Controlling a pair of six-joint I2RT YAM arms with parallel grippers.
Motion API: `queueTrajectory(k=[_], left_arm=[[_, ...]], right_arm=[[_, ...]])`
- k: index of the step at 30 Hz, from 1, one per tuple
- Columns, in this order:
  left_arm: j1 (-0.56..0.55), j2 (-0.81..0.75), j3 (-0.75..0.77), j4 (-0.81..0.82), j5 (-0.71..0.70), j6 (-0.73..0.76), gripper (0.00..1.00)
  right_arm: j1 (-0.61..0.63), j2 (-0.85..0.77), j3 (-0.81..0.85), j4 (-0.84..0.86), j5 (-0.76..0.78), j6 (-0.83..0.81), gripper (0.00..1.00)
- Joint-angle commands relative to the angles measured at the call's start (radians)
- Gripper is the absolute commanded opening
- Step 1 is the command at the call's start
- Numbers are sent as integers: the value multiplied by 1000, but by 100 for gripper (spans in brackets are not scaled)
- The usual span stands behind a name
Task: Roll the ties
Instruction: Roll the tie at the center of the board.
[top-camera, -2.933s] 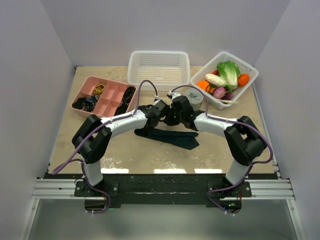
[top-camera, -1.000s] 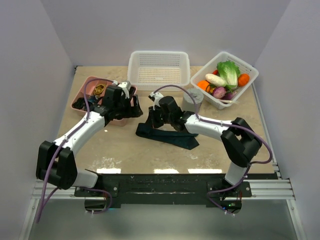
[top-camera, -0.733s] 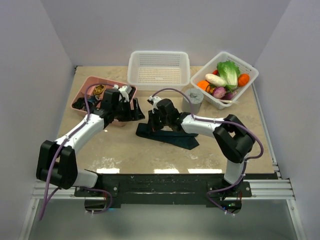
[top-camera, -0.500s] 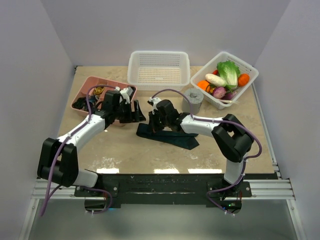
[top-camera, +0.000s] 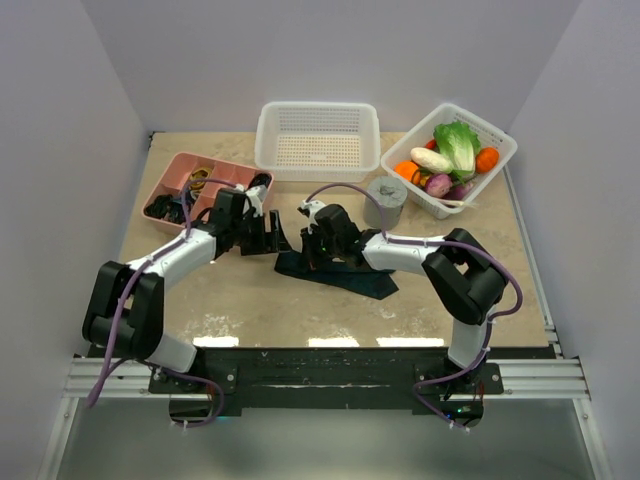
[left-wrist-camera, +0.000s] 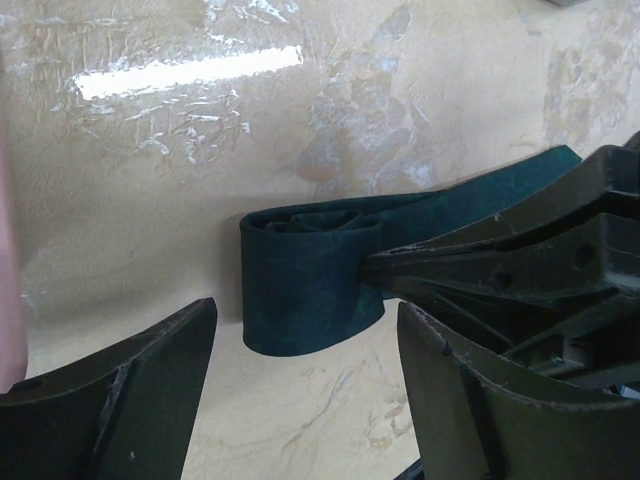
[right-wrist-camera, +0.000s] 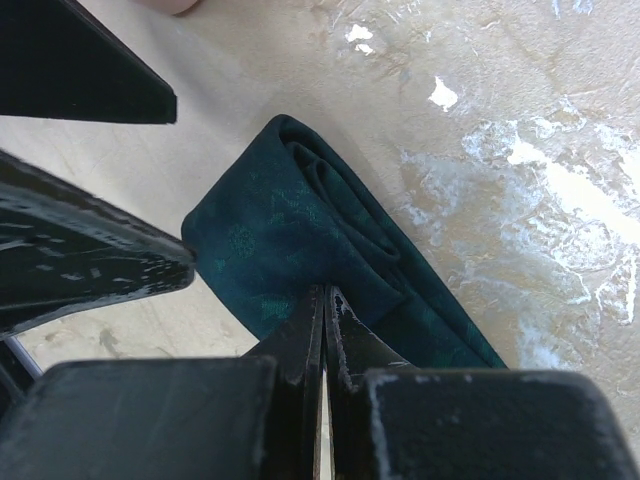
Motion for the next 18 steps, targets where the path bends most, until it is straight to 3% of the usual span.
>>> queueTrajectory(k=[1, 18], left_arm=[[7, 28, -21, 53, 18, 10, 76], [7, 149, -93, 223, 79, -36, 65]], right_arm=[[3, -18, -27, -10, 35, -17, 0], [2, -6, -55, -13, 43, -7, 0]])
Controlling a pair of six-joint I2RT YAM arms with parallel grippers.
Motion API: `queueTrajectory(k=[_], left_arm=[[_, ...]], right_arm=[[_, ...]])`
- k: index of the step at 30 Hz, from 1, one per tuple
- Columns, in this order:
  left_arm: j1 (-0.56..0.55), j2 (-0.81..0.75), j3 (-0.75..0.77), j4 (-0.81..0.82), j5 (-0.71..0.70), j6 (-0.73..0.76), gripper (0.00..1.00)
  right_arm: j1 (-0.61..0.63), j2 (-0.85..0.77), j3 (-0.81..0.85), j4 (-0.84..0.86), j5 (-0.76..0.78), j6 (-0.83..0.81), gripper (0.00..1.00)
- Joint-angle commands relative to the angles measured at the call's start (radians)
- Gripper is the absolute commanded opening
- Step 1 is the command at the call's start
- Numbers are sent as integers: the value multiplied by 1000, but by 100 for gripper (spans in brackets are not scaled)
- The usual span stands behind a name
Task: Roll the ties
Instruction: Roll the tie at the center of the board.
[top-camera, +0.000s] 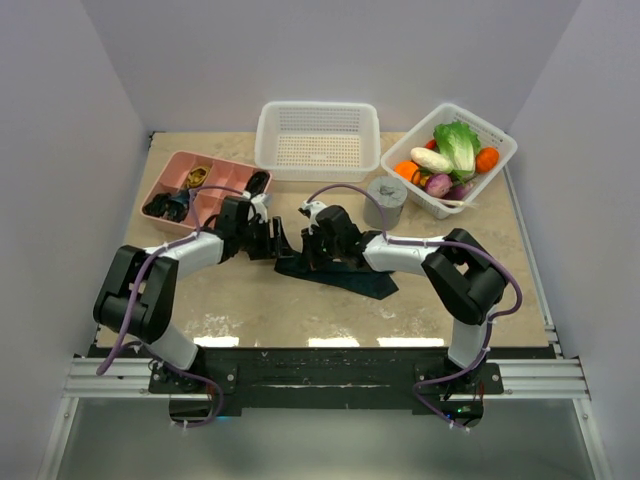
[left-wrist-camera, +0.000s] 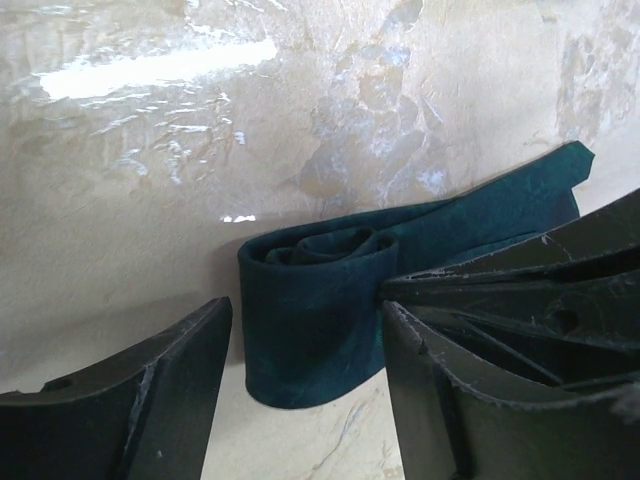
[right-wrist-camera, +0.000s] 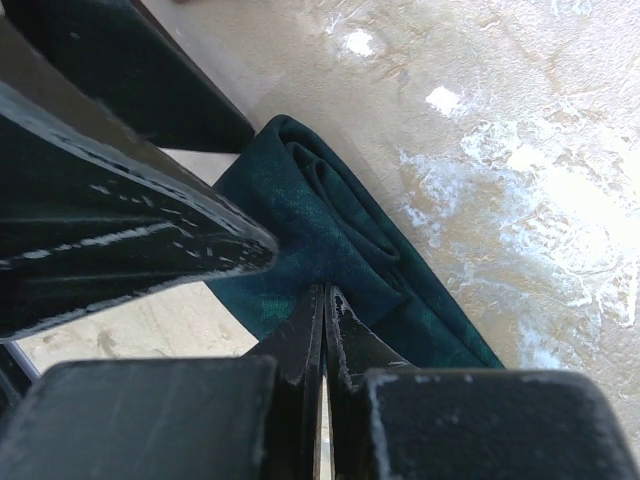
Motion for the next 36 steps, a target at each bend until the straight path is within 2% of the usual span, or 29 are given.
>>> queueTrajectory(k=[1, 9, 14, 16, 18, 32, 36], left_arm=[[9, 48, -27, 48, 26, -25, 63], [9, 79, -20, 34, 30, -11, 57], [9, 89, -34, 110, 73, -25, 45], [9, 86, -34, 123, 84, -26, 37], [9, 79, -32, 128, 91, -26, 34], [4, -24, 23, 8, -16, 12, 30], [-24, -29, 40, -18, -57, 32, 27]], right_arm=[[2, -7, -38, -46, 49, -10, 0], [2, -7, -41, -54, 56, -9, 0], [0, -15, -46, -50, 57, -7, 0], [0, -18, -39, -56, 59, -9, 0], [0, -24, -36, -59, 60, -9, 0], [2, -82, -23, -80, 63, -12, 0], [0, -50, -7, -65, 53, -12, 0]])
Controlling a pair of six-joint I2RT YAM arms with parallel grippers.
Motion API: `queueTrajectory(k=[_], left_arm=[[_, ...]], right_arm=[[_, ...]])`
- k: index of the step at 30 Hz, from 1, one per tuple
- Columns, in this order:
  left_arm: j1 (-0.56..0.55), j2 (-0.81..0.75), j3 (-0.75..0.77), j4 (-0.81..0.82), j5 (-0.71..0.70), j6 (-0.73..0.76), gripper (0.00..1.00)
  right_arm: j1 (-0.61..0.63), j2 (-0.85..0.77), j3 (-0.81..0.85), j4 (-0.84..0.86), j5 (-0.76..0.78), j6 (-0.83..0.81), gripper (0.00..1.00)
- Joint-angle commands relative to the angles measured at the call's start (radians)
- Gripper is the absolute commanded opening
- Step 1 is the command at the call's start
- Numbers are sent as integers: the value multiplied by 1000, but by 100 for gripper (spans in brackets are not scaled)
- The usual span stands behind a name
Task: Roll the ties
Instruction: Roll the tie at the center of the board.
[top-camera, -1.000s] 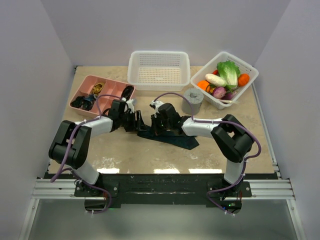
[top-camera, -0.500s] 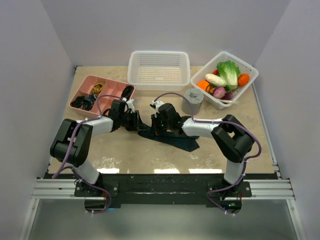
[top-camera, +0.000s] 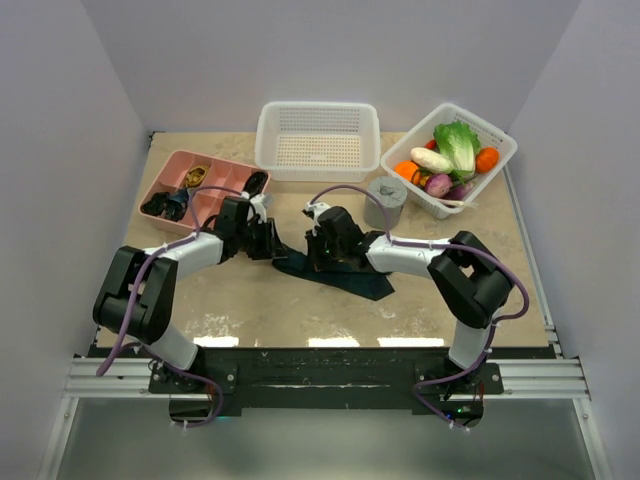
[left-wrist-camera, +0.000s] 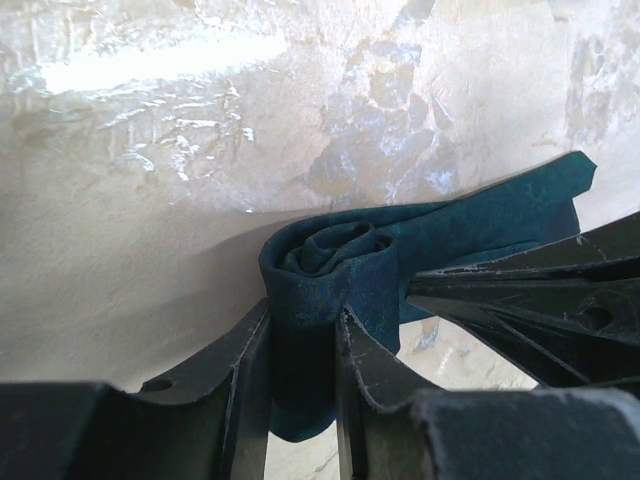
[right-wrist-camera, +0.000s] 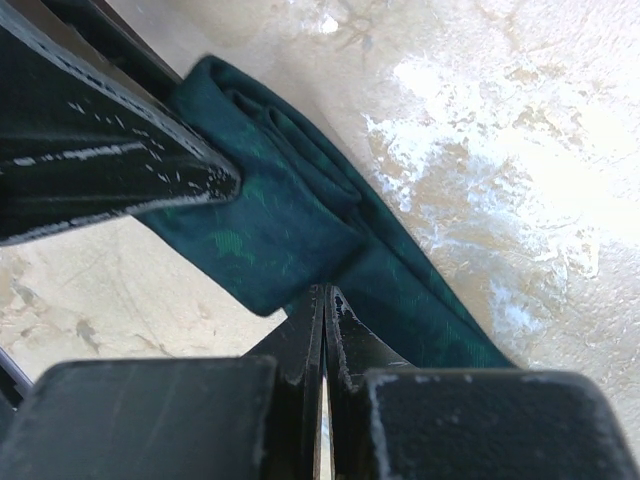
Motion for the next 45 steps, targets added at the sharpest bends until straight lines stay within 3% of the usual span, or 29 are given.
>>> queueTrajectory(k=[1, 13, 33, 45], left_arm=[[-32, -33, 61, -49, -85, 46, 27], [-164, -39, 181, -194, -296, 81, 26], [-268, -19, 305, -287, -329, 61, 28], [-271, -13, 337, -415, -592, 71, 28]], right_arm=[[0, -4, 9, 2, 1, -4, 0], [2, 60, 64, 14, -13, 3, 0], [0, 89, 50, 166, -71, 69, 0], [-1, 6, 41, 105, -70, 35, 0]])
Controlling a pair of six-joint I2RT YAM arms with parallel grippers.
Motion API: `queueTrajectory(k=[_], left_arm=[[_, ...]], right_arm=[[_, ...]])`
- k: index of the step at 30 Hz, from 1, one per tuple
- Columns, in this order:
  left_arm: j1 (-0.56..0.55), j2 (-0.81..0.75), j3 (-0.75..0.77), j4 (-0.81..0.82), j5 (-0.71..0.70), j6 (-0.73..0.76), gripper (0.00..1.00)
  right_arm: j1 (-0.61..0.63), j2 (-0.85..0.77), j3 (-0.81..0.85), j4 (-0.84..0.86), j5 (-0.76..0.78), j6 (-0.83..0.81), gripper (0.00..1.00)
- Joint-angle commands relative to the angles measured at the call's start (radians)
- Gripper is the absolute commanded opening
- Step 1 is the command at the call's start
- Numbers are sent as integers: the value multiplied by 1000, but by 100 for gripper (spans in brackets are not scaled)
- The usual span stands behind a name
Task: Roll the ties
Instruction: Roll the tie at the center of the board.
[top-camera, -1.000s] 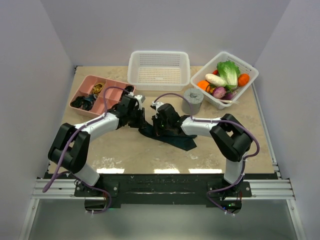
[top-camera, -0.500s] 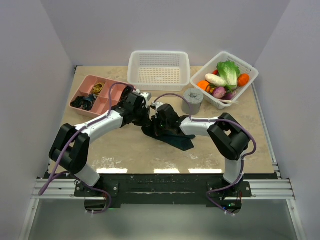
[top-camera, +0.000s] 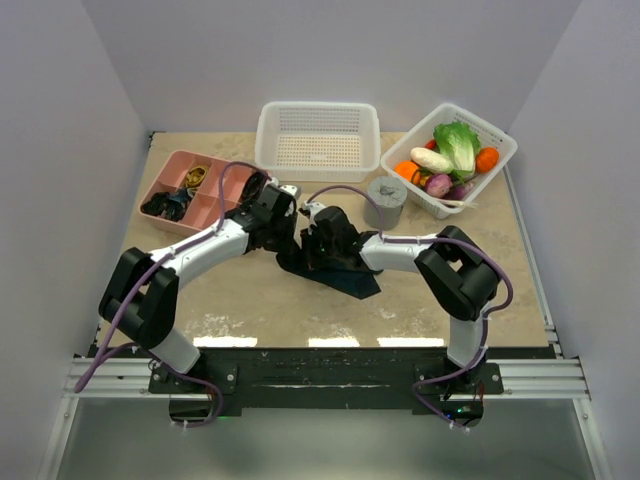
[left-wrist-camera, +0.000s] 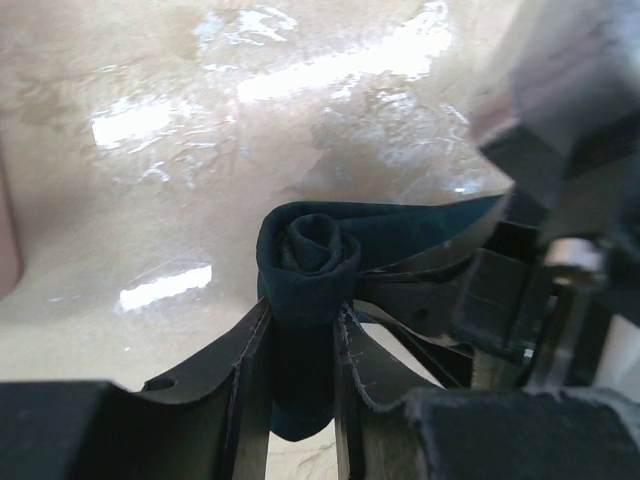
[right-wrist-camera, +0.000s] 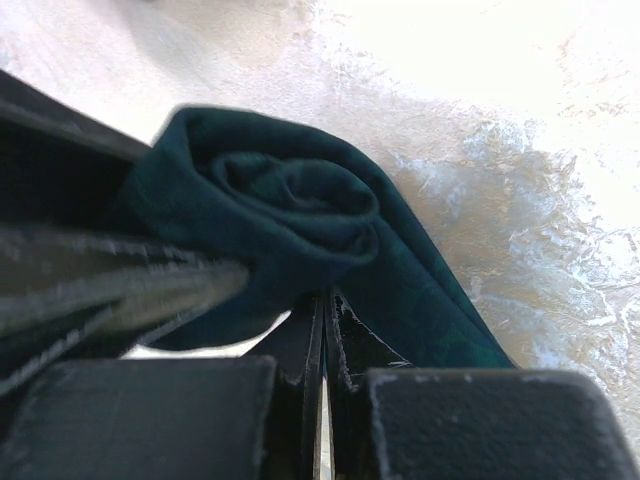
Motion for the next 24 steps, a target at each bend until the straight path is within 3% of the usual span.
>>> queueTrajectory(k=[1, 15, 24], left_arm=[[-5, -10, 61, -56, -147, 5, 28], [-22, 1, 98, -193, -371, 6, 28], [-100, 80, 128, -230, -471, -49, 28]], right_arm=[[0, -87, 14, 4, -2, -24, 0], [-78, -173, -26, -115, 115, -50, 0], [-109, -199, -48, -141, 133, -56, 0]])
